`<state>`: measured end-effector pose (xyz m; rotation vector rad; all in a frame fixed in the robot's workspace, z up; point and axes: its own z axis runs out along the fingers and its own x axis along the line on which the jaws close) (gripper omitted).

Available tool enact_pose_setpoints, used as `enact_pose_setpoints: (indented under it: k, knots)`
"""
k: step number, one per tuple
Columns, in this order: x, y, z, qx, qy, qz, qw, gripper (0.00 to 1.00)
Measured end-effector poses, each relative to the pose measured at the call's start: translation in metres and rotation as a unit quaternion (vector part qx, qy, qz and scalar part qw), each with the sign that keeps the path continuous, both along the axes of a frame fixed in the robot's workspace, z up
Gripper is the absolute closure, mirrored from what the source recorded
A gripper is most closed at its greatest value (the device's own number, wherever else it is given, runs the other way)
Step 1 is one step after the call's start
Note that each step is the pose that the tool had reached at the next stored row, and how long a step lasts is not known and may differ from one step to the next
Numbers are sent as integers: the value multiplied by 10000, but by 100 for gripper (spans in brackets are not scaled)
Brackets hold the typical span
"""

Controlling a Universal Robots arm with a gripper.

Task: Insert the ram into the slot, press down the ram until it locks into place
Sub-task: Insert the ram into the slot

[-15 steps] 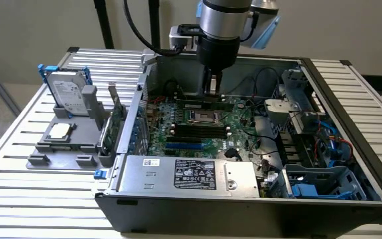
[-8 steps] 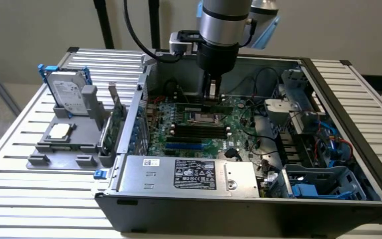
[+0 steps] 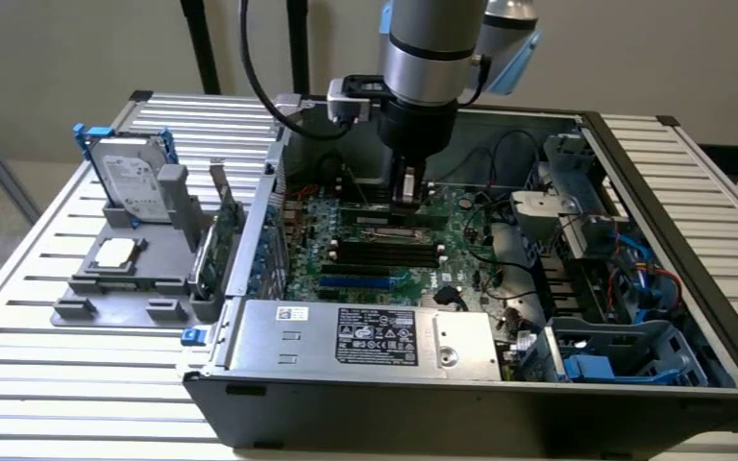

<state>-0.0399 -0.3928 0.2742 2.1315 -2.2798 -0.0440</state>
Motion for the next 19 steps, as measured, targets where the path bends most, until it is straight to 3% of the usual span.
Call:
enact_pose_setpoints:
  k: [9, 13, 16, 19]
  knots:
    - [0, 0, -167, -8, -12, 0, 10000, 86]
    - [-4, 0, -224, -24, -32, 0, 10000, 86]
    - [-11, 0, -253, -53, -56, 0, 10000, 86]
    - [-21, 0, -272, -105, -91, 0, 9999, 86]
